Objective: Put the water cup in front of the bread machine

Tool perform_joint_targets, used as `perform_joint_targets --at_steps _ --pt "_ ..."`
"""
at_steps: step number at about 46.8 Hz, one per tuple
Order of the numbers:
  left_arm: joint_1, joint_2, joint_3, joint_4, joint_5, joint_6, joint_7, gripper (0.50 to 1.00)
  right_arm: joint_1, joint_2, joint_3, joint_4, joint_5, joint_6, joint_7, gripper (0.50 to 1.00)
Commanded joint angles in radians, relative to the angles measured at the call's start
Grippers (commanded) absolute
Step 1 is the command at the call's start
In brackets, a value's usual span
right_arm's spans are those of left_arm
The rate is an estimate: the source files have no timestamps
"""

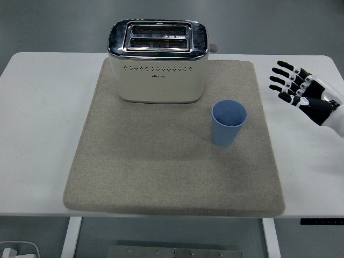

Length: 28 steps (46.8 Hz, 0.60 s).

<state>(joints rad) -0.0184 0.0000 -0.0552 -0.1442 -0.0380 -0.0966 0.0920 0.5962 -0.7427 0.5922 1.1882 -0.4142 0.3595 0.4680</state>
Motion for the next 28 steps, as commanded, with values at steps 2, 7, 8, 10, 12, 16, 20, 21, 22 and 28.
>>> perform_joint_targets --at_steps 2,7,8,10,12,16,20,21,22,28 --pt "0.0 0.0 0.0 0.0 0.001 0.0 0.0 1.0 -0.033 -0.018 0.0 0.031 -0.063 -0.008 0.038 0.928" --pt "0.0 0.0 0.0 0.0 0.0 0.0 0.0 1.0 -0.052 -0.018 0.0 0.036 -0.129 -0.027 0.069 0.928" --pt "0.0 0.0 0.0 0.0 0.001 0.0 0.0 1.0 -0.055 -0.017 0.0 0.036 -0.144 -0.036 0.075 0.928" --pt "0.0 0.0 0.0 0.0 0.0 0.0 0.0 1.0 -0.058 -0.014 0.0 0.037 -0.178 -0.053 0.087 0.926" --pt "0.0 0.0 0.0 0.0 0.0 0.0 0.0 1.0 -0.062 -0.012 0.0 0.039 -0.207 -0.069 0.095 0.926" --pt "0.0 0.0 0.0 0.0 0.0 0.0 0.0 1.0 -0.064 -0.007 0.0 0.042 -0.251 -0.102 0.096 0.926" --pt "0.0 0.0 0.0 0.0 0.001 0.0 0.0 1.0 -0.068 -0.007 -0.002 0.045 -0.288 -0.125 0.097 0.926" --pt "0.0 0.0 0.0 0.0 0.0 0.0 0.0 1.0 -0.07 -0.007 -0.002 0.045 -0.299 -0.131 0.097 0.926" --pt "-0.002 0.0 0.0 0.0 0.0 0.0 0.0 1.0 -0.07 -0.007 -0.002 0.047 -0.31 -0.137 0.097 0.926" --pt "0.0 0.0 0.0 0.0 0.0 0.0 0.0 1.0 -0.075 -0.004 -0.012 0.07 -0.38 -0.198 0.101 0.926"
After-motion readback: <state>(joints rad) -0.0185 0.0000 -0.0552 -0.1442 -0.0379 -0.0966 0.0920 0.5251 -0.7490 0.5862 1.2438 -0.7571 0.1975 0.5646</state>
